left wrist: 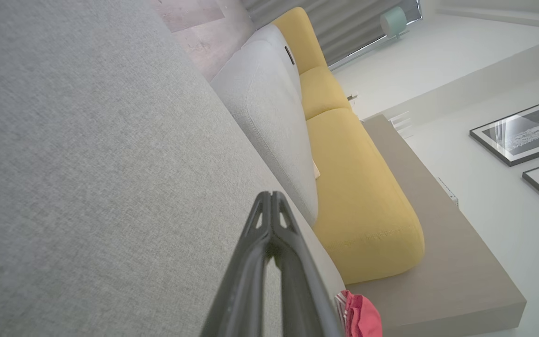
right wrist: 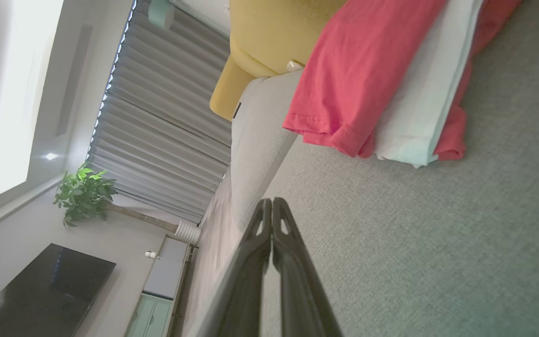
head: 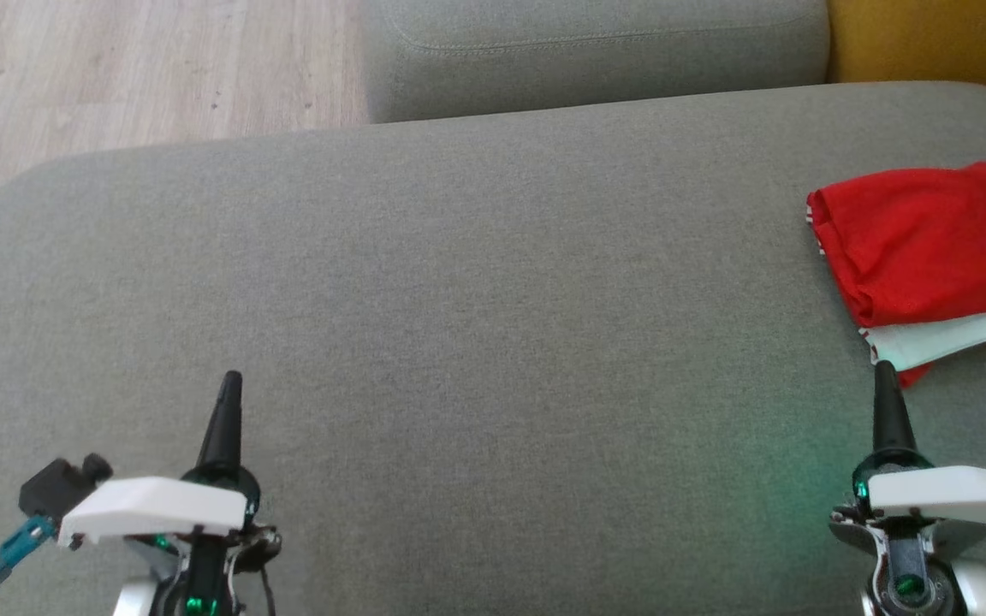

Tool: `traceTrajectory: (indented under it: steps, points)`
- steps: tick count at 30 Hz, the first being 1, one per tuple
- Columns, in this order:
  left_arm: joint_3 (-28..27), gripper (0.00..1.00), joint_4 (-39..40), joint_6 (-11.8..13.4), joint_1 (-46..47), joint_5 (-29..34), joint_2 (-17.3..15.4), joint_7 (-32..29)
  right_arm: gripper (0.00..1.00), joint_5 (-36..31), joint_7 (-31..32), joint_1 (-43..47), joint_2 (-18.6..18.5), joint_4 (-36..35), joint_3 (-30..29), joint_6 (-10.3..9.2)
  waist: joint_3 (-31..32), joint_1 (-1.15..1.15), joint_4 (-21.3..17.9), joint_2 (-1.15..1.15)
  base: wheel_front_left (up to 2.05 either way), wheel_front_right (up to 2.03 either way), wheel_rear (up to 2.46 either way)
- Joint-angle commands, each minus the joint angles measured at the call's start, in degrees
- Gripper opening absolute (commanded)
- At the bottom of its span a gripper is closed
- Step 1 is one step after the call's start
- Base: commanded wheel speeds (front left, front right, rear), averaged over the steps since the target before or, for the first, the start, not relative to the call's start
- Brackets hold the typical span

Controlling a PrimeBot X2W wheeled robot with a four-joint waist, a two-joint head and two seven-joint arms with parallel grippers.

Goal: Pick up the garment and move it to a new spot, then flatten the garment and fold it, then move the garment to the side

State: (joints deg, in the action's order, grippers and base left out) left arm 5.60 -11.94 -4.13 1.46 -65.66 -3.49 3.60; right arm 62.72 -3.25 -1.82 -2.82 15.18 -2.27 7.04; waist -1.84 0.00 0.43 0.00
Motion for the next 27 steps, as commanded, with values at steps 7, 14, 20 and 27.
traceTrajectory:
  steps: [7, 14, 20, 27]
  points:
    - [-3.0, 0.0, 0.9, -1.1, 3.2, -5.0, -1.1, -1.3, 0.0, 5.5, 1.6, -3.4, -1.3, -1.7, 0.1, 0.31, 0.3, 0.0, -0.1, 0.0, 0.0, 0.0, 0.0]
    - [-4.1, 0.0, 0.4, -1.5, 3.4, -9.1, -1.1, -2.4, 0.0, 9.9, 2.7, -3.5, -1.3, -1.6, -0.4, 0.33, 0.5, 0.0, -0.1, 0.0, 0.0, 0.0, 0.0]
    - [-5.0, 0.0, 0.1, -1.8, 3.6, -12.0, -1.1, -3.3, 0.0, 13.0, 3.5, -3.6, -1.3, -1.6, -0.7, 0.35, 0.7, 0.0, -0.2, 0.0, 0.0, 0.0, 0.0]
    - [-6.1, 0.0, -0.4, -2.2, 3.8, -16.0, -1.1, -4.5, 0.0, 17.4, 4.7, -3.8, -1.3, -1.5, -1.2, 0.38, 0.9, 0.0, -0.2, 0.0, 0.0, 0.0, 0.0]
